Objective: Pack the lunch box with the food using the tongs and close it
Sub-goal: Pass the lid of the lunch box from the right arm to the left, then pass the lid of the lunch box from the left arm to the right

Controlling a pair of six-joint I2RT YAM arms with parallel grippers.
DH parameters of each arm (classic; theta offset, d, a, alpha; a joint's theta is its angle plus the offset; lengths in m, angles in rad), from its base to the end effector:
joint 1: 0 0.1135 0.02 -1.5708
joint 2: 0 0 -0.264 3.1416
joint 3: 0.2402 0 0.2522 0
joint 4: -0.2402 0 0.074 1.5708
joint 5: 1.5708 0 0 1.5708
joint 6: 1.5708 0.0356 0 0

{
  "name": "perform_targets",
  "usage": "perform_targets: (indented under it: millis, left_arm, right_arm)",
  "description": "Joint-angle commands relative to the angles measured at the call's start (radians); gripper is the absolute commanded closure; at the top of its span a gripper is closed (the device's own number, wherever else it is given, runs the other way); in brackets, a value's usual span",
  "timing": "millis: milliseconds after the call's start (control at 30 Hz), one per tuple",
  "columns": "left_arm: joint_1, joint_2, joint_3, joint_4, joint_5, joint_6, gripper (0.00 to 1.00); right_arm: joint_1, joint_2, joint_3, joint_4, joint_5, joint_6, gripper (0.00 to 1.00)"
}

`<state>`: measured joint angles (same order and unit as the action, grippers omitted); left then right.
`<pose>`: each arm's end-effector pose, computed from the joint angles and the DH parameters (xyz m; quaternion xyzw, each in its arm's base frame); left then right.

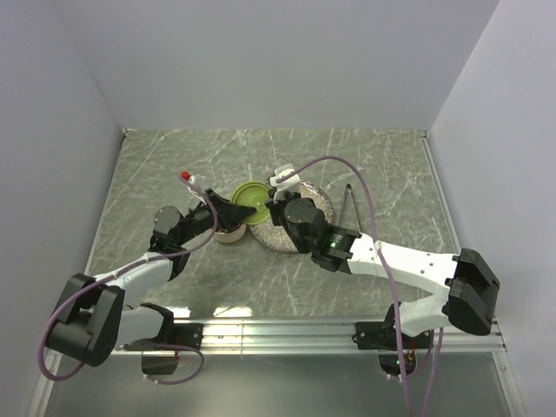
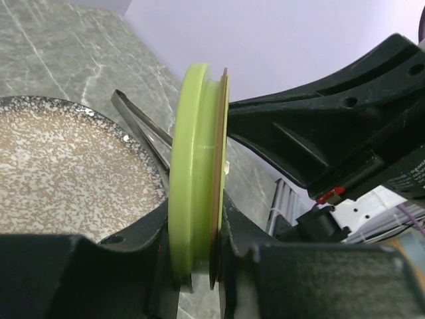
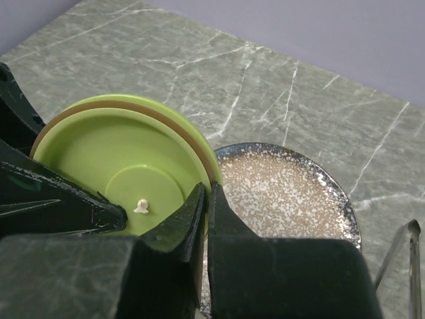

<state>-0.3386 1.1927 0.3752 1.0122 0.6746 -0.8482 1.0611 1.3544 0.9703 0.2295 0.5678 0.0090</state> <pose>0.2131 -0.0986 0.2409 0.0964 0.6443 -0.5819 0.4868 0.1707 0.2662 0.3192 -0.2086 0.7221 0.1353 0.6456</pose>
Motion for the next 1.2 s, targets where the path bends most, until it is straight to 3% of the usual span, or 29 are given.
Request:
perform_targets:
  millis: [0,133,267,333,500,567,767,867,1167]
  left_arm:
    - [-0.004,0.013,0.030,0.045,-0.043,0.107,1.00]
    - [-0.004,-0.019,0.012,0.016,-0.154,0.265,1.00]
    - [-0.004,-0.059,-0.012,0.037,-0.262,0.427,1.00]
    - [-0.005,-0.061,-0.024,0.071,-0.302,0.475,0.99]
    - [-0.026,-0.028,-0.074,0.238,-0.343,0.661,1.00]
    - [-0.042,0.007,-0.117,0.383,-0.357,0.740,1.00]
    - [-0.079,0.164,-0.186,0.768,-0.348,0.877,1.00]
    - [-0.099,0.226,-0.196,0.853,-0.386,0.934,1.00]
    - [-0.135,0.194,-0.125,0.850,-0.385,1.021,1.00]
  right_arm:
    - [0.002,-0.023,0.038,0.062,0.020,0.011,0.98]
    - [-0.006,-0.070,0.012,0.051,0.069,0.012,0.56]
    - [-0.030,-0.168,-0.030,0.041,0.061,0.040,0.39]
    - [-0.083,-0.218,-0.038,0.004,-0.051,0.081,0.35]
    - [-0.234,-0.229,-0.005,-0.053,-0.353,0.279,0.33]
    - [-0.289,-0.210,0.001,-0.027,-0.516,0.366,0.33]
    - [-0.320,-0.147,-0.013,0.120,-0.775,0.584,0.34]
    - [-0.319,-0.121,-0.053,0.221,-0.848,0.690,0.34]
    - [-0.320,-0.135,-0.212,0.329,-0.875,0.832,0.36]
